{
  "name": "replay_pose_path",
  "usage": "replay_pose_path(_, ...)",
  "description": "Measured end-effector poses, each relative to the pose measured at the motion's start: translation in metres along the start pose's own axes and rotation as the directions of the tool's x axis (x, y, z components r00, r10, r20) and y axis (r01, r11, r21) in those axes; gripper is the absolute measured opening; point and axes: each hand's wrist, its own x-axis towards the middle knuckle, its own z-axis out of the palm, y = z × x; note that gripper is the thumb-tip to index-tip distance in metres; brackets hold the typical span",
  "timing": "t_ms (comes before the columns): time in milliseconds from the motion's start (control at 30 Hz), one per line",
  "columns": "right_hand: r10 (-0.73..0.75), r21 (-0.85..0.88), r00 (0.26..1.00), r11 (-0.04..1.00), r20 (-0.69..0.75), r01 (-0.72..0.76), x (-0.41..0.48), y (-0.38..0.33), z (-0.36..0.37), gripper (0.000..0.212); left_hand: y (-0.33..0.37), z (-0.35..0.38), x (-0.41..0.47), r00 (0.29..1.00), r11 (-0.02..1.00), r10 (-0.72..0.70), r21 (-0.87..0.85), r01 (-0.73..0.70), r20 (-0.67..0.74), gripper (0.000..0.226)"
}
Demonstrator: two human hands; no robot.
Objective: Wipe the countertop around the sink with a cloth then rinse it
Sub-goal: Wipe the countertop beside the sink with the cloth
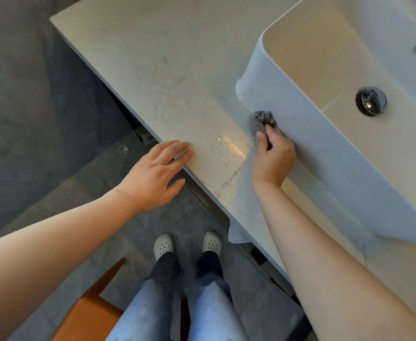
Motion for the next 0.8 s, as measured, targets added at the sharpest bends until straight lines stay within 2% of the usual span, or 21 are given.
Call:
replay_pose_path(167, -0.027, 0.021, 0.997, 0.999, 0.076, 0.026, -0.011, -0.002, -0.002, 0.028, 0.001, 0.001, -0.001, 1.0, 1.0, 0.0, -0.007, 0.0, -0.001, 0.062)
replay_pose_path(333, -0.092, 0.044, 0.984, 0.995, 0.15, 0.086, -0.059, -0.018, -0.004, 0.028, -0.002, -0.005, 0.0, 1.0, 0.999, 0.015, -0.043, -0.015, -0.011, 0.057)
replay_pose_path(400, -0.109, 0.048, 0.98, 0.994, 0.165, 0.102, -0.081, -0.023, -0.005, 0.028, -0.007, -0.013, 0.001, 0.999, 0.996, 0.018, -0.09, -0.022, -0.045, 0.052)
replay_pose_path(500, -0.139, 0.068, 0.961, 0.99, 0.238, 0.126, -0.106, -0.033, -0.011, 0.028, -0.02, -0.023, -0.002, 0.989, 0.991, -0.064, -0.122, 0.047, -0.134, 0.05)
replay_pose_path(633, -0.094, 0.244, 0.91, 0.97, 0.404, -0.008, -0.116, -0.047, -0.027, 0.03, -0.039, -0.026, -0.002, 0.987, 0.991, -0.119, -0.076, 0.111, -0.108, 0.055)
replay_pose_path(733, 0.003, 0.285, 0.938, 0.952, 0.347, -0.109, -0.096, -0.051, -0.036, 0.036, -0.044, -0.025, 0.002, 0.989, 0.994, -0.109, -0.028, 0.107, -0.095, 0.057)
replay_pose_path(800, 0.031, 0.254, 0.97, 0.963, 0.243, -0.094, -0.067, -0.045, -0.034, 0.036, -0.043, -0.023, 0.004, 0.986, 0.992, -0.129, -0.013, 0.128, -0.109, 0.058)
